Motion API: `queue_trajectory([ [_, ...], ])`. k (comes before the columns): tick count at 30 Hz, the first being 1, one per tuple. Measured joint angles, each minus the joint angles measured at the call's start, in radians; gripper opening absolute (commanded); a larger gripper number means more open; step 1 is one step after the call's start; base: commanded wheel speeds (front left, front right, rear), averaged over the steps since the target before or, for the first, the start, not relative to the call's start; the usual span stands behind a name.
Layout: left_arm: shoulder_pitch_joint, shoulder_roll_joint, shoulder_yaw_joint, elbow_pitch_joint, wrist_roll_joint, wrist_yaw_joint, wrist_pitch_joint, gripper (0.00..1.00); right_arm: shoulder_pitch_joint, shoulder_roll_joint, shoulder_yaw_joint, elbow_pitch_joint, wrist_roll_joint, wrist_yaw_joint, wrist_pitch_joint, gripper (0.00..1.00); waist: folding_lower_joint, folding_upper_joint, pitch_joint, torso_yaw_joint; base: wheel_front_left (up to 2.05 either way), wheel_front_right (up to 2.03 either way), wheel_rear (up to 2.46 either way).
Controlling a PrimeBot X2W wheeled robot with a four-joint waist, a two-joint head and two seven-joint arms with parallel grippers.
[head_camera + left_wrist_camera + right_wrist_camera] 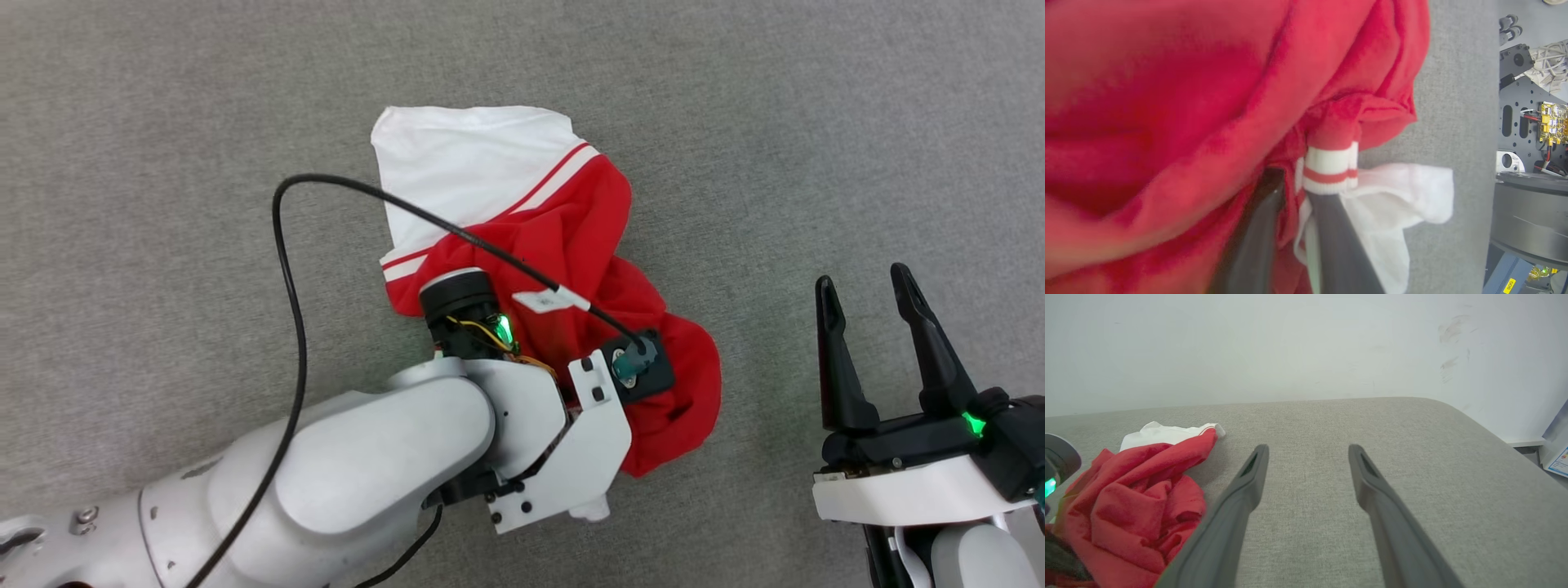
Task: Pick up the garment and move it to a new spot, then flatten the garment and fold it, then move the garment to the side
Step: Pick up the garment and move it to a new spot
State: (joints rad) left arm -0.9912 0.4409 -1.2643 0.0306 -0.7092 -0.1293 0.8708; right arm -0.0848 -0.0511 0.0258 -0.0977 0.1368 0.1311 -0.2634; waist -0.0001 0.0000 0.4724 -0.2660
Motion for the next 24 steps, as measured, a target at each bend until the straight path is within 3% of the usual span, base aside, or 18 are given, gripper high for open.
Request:
queue_trajectory([
  [1, 0.002, -0.005, -0.004, 0.004, 0.004, -0.002, -0.023, 1.00, 0.001, 0.000, 0.000, 0.002, -0.003, 0.000, 0.000, 1.00, 0.0000, 0.0000, -0.005, 0.004, 0.00, 0.00, 0.00],
  [7, -0.003, -0.035, -0.019, 0.006, 0.014, -0.001, -0.188, 1.00, 0.043, 0.000, -0.014, 0.012, -0.036, 0.000, 0.000, 1.00, 0.0000, 0.0000, -0.072, 0.033, 0.00, 0.00, 0.00],
  [14, -0.046, -0.044, 0.030, 0.070, 0.042, 0.009, -0.515, 1.00, 0.096, 0.000, -0.037, 0.015, -0.068, 0.000, 0.000, 1.00, 0.0000, 0.0000, -0.178, 0.091, 0.00, 0.00, 0.00],
  [17, -0.032, -0.048, 0.086, 0.098, 0.078, 0.070, -0.657, 1.00, 0.110, 0.000, -0.047, 0.014, -0.073, 0.000, 0.000, 1.00, 0.0000, 0.0001, -0.210, 0.123, 0.00, 0.00, 0.00],
  [24, 0.087, -0.036, 0.197, 0.169, 0.148, 0.284, -0.961, 1.00, 0.129, 0.000, -0.063, 0.011, -0.084, 0.000, 0.000, 1.00, 0.0000, 0.0000, -0.262, 0.190, 0.00, 0.00, 0.00],
])
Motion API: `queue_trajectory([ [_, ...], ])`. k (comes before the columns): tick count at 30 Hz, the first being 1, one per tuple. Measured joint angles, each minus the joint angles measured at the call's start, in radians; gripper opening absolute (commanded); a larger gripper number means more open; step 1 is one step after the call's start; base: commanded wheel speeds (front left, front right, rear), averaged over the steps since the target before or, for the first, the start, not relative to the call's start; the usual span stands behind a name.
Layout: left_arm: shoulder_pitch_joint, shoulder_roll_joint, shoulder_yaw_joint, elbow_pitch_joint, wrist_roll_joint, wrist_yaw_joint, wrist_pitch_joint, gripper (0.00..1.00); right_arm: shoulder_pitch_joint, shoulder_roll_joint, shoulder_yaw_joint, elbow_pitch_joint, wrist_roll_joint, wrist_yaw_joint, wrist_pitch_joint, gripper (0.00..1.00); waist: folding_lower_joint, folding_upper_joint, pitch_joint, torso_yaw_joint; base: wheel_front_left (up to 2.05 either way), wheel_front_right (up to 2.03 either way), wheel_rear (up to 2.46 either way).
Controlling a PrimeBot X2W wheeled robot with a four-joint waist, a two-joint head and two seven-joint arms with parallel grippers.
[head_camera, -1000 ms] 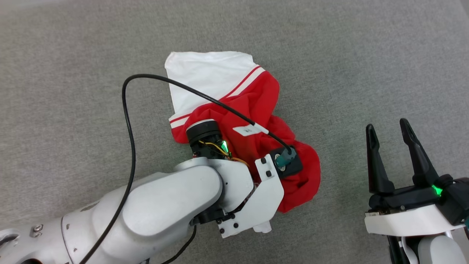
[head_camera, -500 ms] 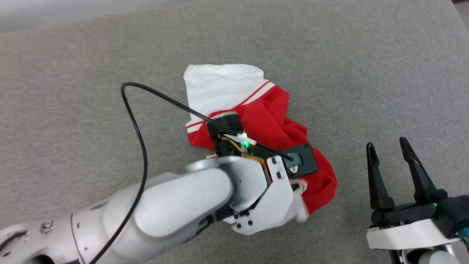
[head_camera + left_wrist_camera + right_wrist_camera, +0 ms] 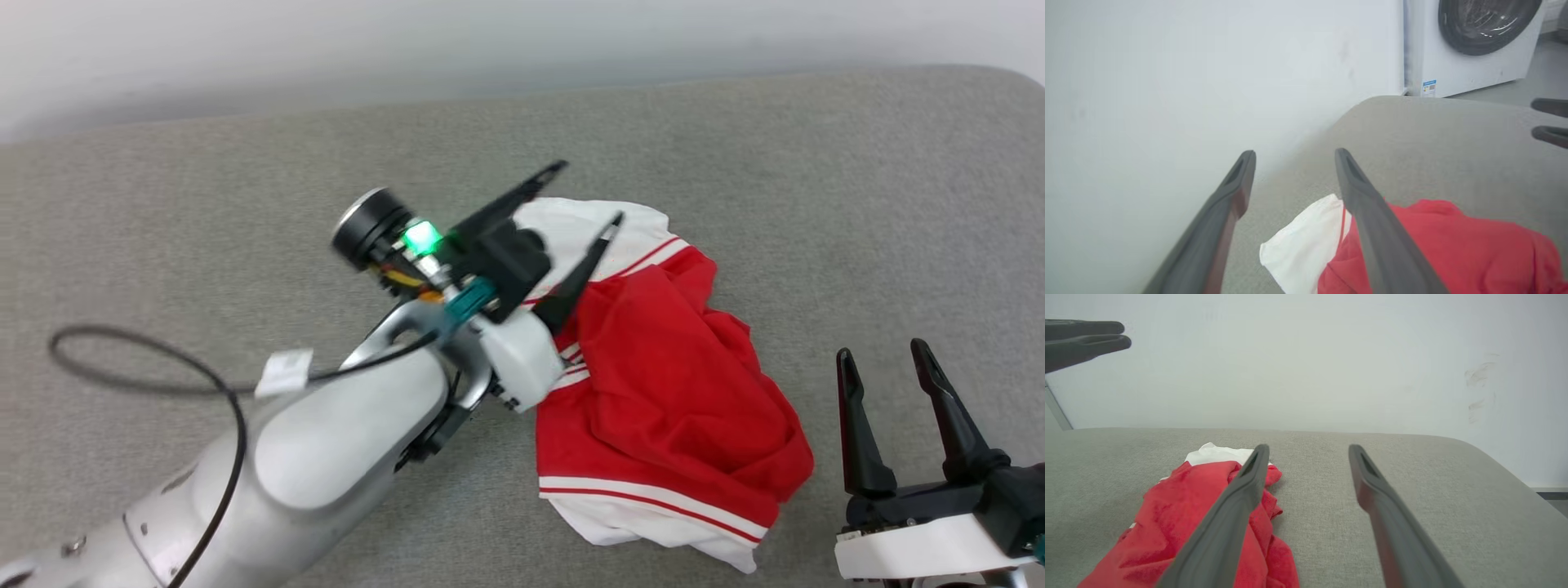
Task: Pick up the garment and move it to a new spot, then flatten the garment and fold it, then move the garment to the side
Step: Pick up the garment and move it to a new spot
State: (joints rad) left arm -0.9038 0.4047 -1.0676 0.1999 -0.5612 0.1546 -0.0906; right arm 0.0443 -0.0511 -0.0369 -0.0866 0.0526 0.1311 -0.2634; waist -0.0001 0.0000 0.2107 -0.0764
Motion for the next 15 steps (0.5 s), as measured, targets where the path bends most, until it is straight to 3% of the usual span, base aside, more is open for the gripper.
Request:
queue_trajectory([
  [4, 0.098, 0.019, 0.058, 0.035, 0.015, 0.122, -0.129, 1.00, 0.000, 0.000, -0.011, -0.002, -0.001, 0.000, 0.000, 1.00, 0.0000, 0.0000, -0.016, 0.024, 0.00, 0.00, 0.00],
  [9, 0.236, 0.036, 0.173, 0.015, 0.037, 0.262, -0.169, 1.00, 0.003, 0.000, -0.022, -0.005, -0.001, 0.000, 0.000, 1.00, 0.0000, 0.0000, -0.031, 0.040, 0.00, 0.00, 0.00],
  [12, 0.334, 0.040, 0.270, -0.068, 0.098, 0.321, -0.171, 1.00, 0.007, 0.000, -0.028, -0.008, 0.002, 0.000, 0.000, 1.00, 0.0000, 0.0000, -0.040, 0.045, 0.00, 0.00, 0.00],
  [15, 0.453, 0.035, 0.360, -0.128, 0.153, 0.344, -0.172, 1.00, 0.019, 0.000, -0.032, -0.010, 0.006, 0.000, 0.000, 1.00, 0.0000, 0.0000, -0.052, 0.050, 0.00, 0.00, 0.00],
])
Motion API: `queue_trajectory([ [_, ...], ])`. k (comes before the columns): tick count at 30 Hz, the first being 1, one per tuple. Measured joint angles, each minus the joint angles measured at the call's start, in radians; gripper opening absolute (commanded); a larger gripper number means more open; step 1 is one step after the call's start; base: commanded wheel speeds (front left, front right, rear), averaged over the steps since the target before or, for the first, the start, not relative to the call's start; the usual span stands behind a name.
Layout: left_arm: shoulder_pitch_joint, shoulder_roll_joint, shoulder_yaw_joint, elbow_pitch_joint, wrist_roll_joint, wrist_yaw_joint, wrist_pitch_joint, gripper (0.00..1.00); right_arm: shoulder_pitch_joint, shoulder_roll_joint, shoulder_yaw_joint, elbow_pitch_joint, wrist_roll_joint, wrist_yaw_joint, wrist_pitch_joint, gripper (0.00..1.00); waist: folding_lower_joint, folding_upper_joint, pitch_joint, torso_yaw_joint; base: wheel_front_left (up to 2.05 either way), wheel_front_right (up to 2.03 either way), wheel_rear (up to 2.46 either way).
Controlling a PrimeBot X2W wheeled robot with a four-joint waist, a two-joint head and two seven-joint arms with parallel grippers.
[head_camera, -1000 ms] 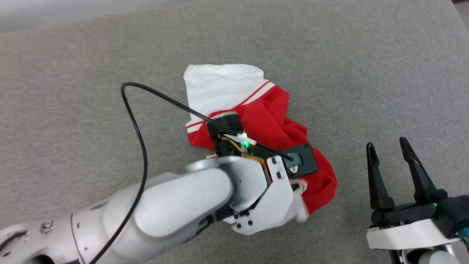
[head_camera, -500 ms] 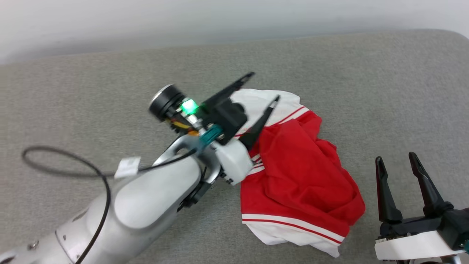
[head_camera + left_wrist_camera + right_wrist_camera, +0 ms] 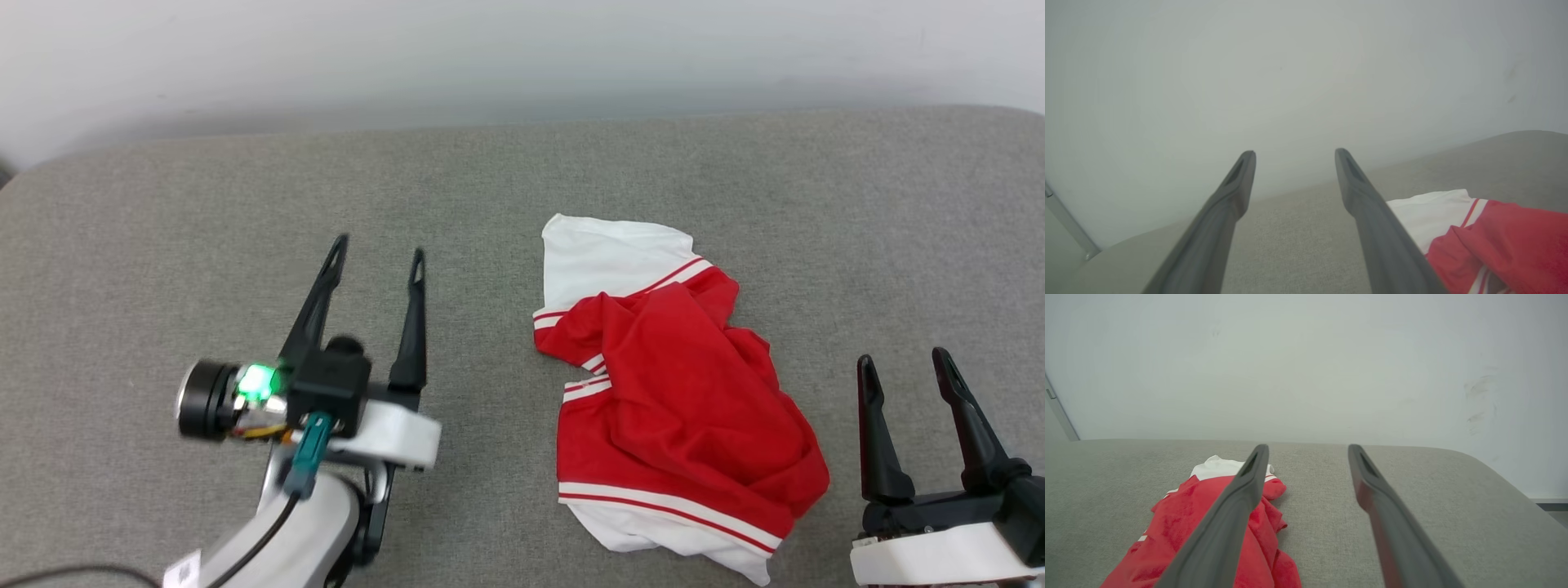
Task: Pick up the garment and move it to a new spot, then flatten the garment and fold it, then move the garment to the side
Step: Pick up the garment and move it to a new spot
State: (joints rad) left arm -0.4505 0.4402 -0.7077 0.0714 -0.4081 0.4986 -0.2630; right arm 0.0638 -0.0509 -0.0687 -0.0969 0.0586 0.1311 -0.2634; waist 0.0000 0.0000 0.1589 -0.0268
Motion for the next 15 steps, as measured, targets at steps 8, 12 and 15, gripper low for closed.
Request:
queue_trajectory([
  [8, 0.241, -0.074, 0.196, -0.057, 0.109, -0.026, 0.000, 1.00, 0.034, 0.000, -0.010, -0.002, 0.017, 0.000, 0.000, 1.00, 0.0000, 0.0000, -0.040, 0.021, 0.00, 0.00, 0.00],
  [12, 0.323, -0.116, 0.272, -0.060, 0.148, -0.068, 0.000, 1.00, 0.054, 0.000, -0.015, 0.004, 0.039, 0.000, 0.000, 1.00, 0.0000, 0.0000, -0.065, 0.030, 0.00, 0.00, 0.00],
  [15, 0.372, -0.146, 0.316, -0.060, 0.179, -0.106, 0.000, 1.00, 0.071, 0.000, -0.021, 0.013, 0.059, 0.000, 0.000, 1.00, 0.0000, 0.0000, -0.085, 0.035, 0.00, 0.00, 0.00],
])
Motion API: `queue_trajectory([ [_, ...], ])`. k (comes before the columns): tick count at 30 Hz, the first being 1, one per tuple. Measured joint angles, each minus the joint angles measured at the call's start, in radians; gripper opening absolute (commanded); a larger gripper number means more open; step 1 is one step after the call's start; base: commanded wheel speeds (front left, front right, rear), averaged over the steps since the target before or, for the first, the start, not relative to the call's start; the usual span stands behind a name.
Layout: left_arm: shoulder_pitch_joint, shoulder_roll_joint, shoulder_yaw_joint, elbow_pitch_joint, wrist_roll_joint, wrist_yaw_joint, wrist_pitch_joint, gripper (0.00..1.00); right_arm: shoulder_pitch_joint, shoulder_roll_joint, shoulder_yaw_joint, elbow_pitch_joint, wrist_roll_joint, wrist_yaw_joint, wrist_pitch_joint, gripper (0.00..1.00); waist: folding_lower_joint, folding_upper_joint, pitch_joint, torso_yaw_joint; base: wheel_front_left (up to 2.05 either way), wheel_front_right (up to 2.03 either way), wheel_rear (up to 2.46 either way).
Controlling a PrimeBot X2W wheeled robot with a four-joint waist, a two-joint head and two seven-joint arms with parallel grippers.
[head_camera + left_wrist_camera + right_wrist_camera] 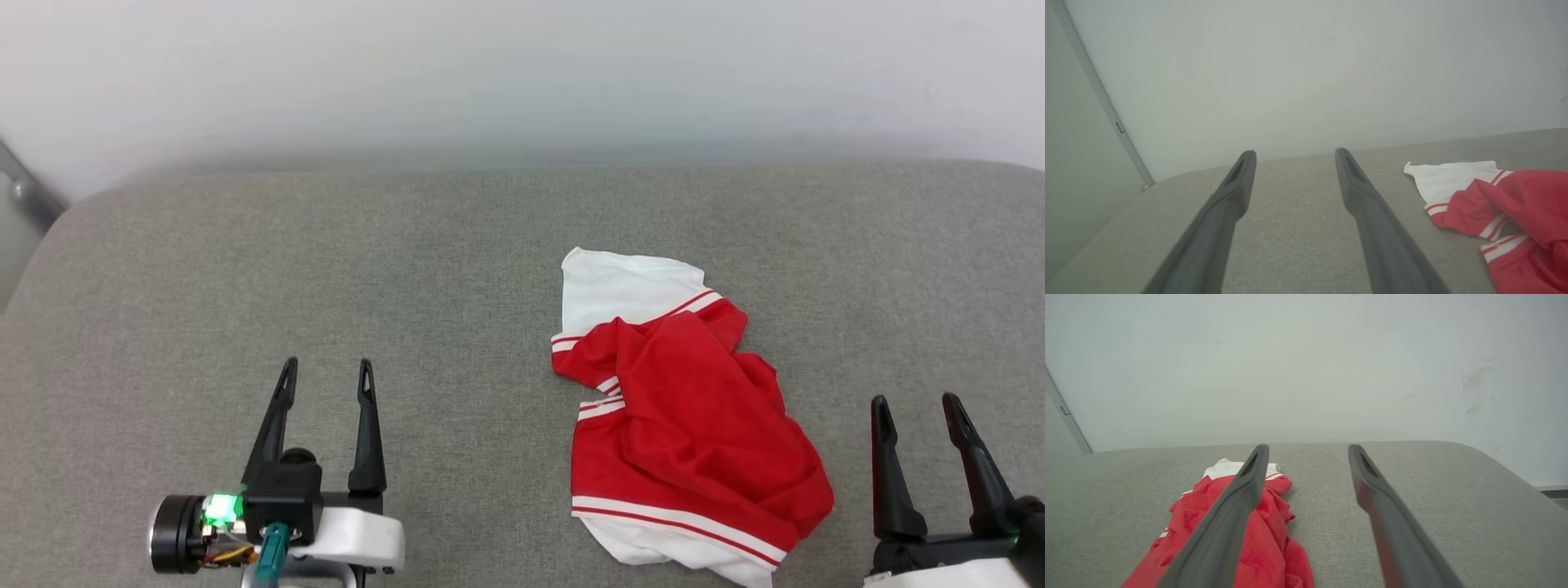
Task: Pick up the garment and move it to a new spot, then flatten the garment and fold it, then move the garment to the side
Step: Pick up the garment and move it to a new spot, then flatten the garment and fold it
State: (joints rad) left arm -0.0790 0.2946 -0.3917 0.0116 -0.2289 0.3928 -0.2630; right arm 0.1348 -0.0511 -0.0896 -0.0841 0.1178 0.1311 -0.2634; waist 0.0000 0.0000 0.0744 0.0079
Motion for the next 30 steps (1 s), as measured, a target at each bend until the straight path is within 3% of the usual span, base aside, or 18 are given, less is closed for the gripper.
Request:
queue_trajectory([
  [17, 0.142, -0.122, 0.164, 0.011, 0.095, -0.183, 0.000, 1.00, 0.064, 0.000, -0.003, 0.014, 0.044, 0.000, 0.000, 1.00, 0.0000, 0.0000, -0.065, 0.000, 0.00, 0.00, 0.00],
  [30, 0.162, -0.177, 0.240, 0.027, 0.138, -0.255, 0.000, 1.00, 0.075, 0.000, 0.006, 0.021, 0.056, 0.000, 0.000, 1.00, 0.0000, 0.0000, -0.072, 0.007, 0.00, 0.00, 0.00],
])
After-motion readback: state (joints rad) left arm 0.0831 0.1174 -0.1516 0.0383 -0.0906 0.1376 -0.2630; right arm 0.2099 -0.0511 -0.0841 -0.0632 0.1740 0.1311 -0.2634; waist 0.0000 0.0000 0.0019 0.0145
